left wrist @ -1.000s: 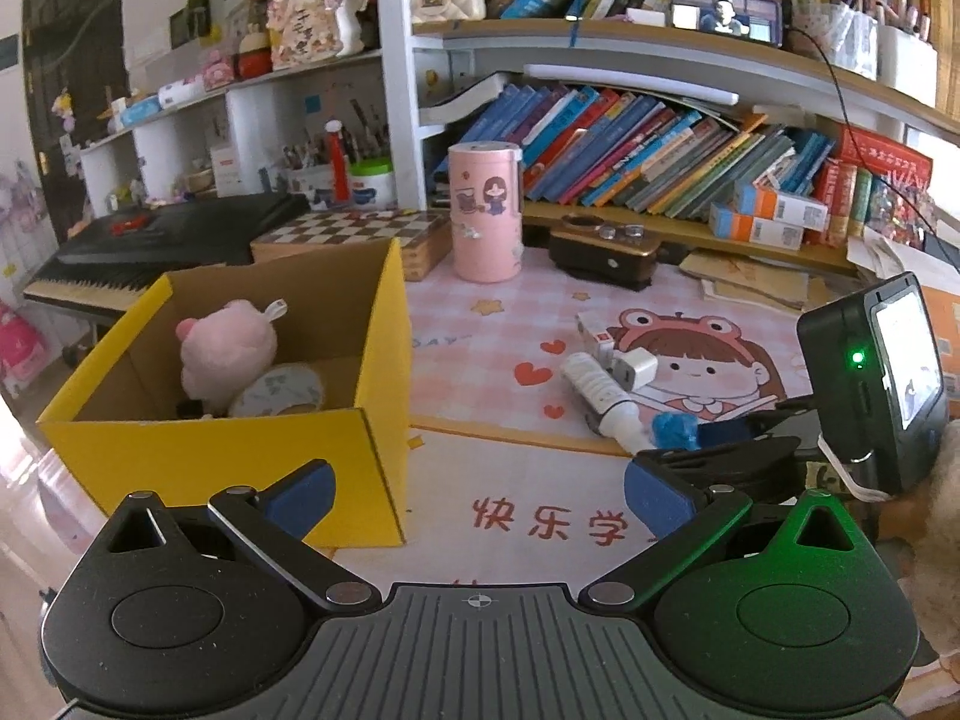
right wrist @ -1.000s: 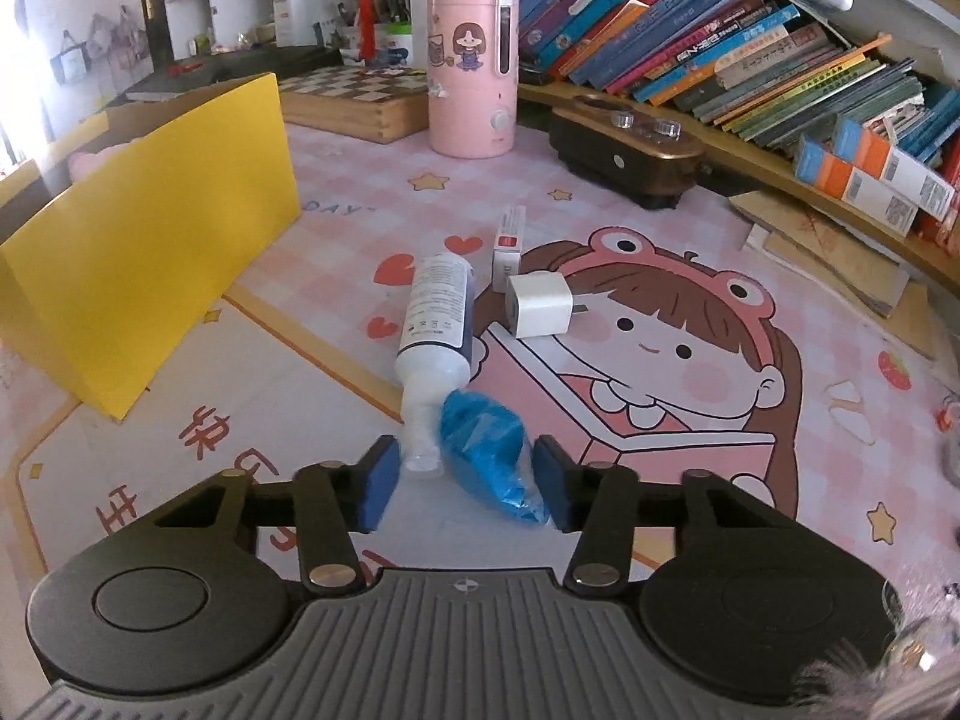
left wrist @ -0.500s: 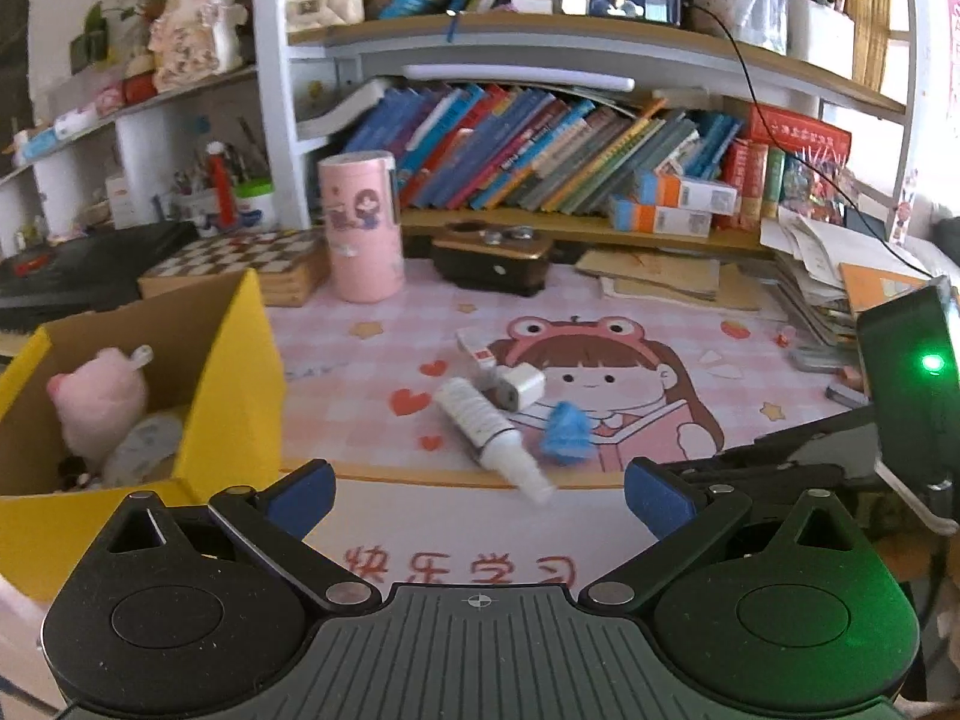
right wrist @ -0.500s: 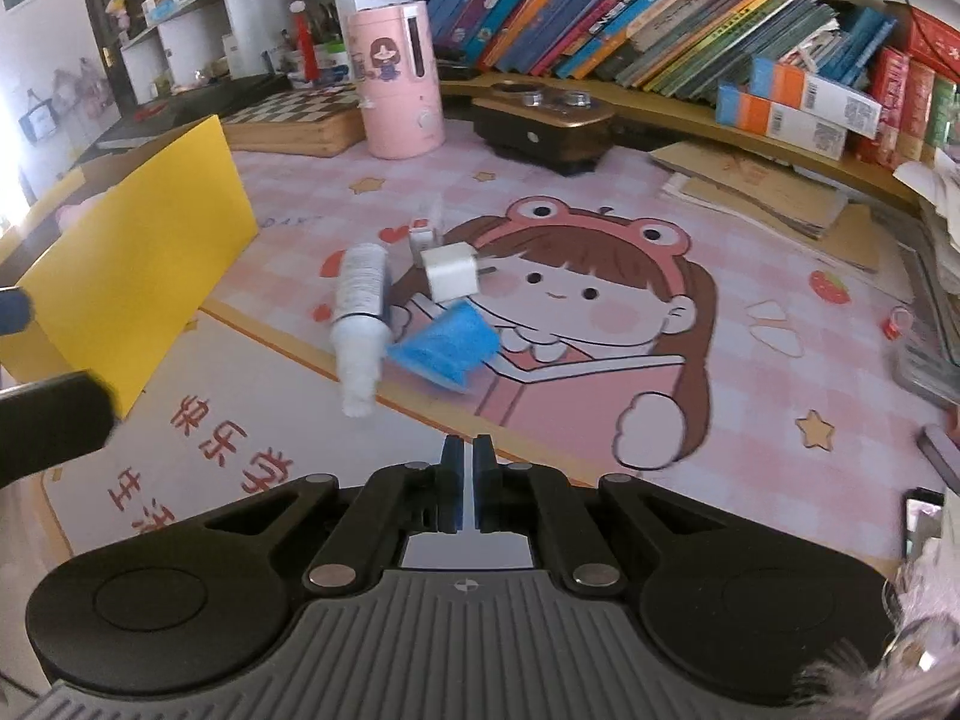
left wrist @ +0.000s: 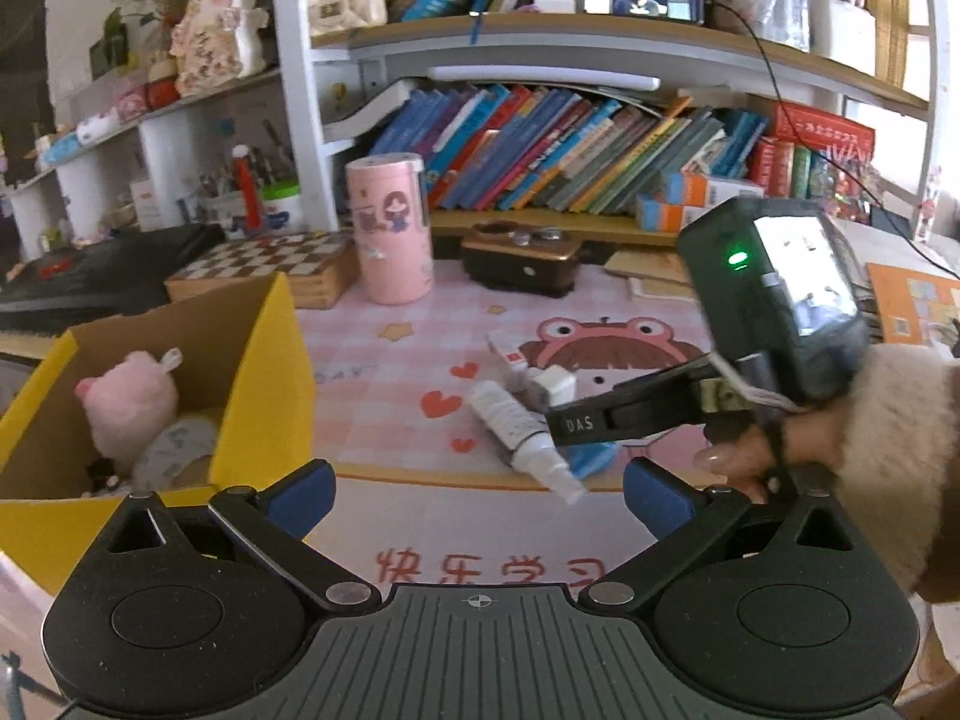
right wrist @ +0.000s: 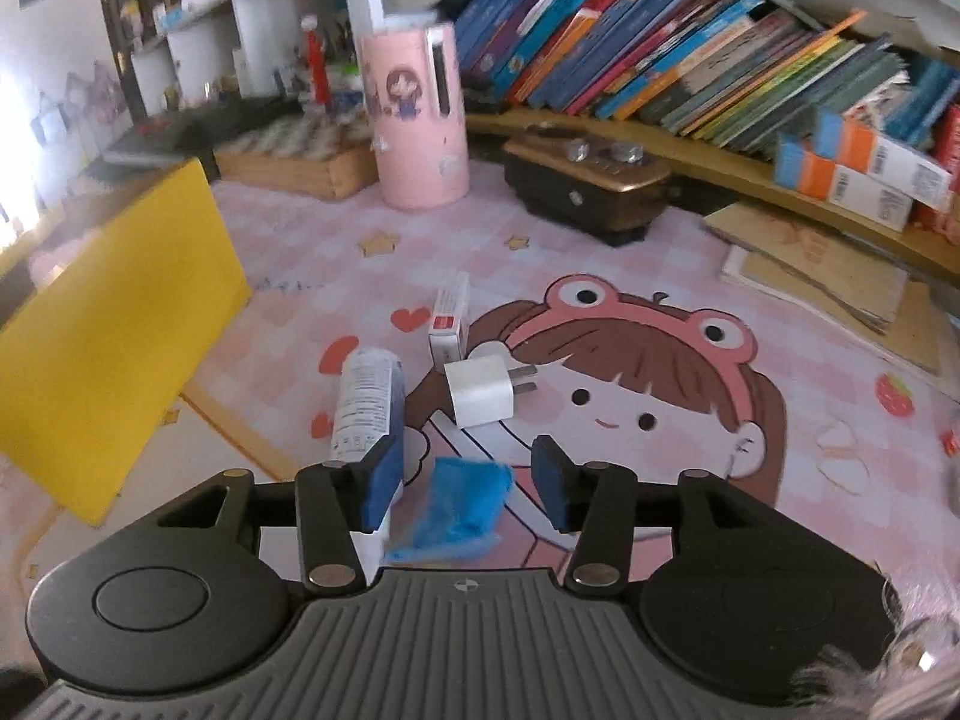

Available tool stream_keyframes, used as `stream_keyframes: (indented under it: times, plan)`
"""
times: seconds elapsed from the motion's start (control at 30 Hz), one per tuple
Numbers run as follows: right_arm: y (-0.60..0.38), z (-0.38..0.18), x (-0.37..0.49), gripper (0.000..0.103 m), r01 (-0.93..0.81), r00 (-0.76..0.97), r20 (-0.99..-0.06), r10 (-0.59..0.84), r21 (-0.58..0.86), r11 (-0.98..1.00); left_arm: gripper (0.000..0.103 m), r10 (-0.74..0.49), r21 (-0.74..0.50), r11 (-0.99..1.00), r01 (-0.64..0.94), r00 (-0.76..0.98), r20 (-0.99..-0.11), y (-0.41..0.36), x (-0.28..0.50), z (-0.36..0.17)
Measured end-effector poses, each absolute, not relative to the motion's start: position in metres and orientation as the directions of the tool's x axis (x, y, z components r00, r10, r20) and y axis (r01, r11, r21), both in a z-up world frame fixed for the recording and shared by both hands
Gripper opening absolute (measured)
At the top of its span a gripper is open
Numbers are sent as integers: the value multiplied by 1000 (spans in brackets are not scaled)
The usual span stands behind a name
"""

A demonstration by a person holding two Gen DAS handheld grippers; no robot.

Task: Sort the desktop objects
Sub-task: 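Close the right tool on the blue plastic piece and lift it, then grasp the white spray bottle with the left tool while the right tool holds the blue piece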

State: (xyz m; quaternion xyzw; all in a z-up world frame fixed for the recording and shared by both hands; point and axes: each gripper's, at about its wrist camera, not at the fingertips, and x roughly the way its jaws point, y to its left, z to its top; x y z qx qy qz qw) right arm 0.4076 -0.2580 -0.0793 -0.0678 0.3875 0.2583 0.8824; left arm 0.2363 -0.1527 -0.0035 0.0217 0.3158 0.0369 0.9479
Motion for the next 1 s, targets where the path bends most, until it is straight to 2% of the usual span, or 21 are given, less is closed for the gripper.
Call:
stream_keyframes:
  times: [0.13,0.2,0.27,0.33,0.63,0.93,1.0]
  plan:
    - [-256,-94,413,44,-501,511,-766,390,103,859,103,100,64,995,-77,791,-603,-147,236,-4]
    - [-255,-96,408,43,-520,520,-761,389,79,850,103,95,57,995,-76,786,-611,-146,239,-5]
    - [-256,-96,406,30,-523,527,-759,381,63,850,103,87,54,996,-68,781,-618,-146,243,-7]
    - [-264,-95,404,28,-519,527,-758,385,71,852,103,75,51,997,-55,779,-622,-148,248,-8]
    - [-325,-75,374,27,-377,624,-718,309,69,924,103,50,39,999,-33,779,-626,-164,295,-25]
    - [-347,-59,343,28,-347,678,-674,293,59,936,102,124,86,992,-89,741,-660,-173,353,-62]
    - [-350,-61,340,28,-341,675,-679,290,63,938,99,144,97,990,-107,731,-667,-172,364,-70]
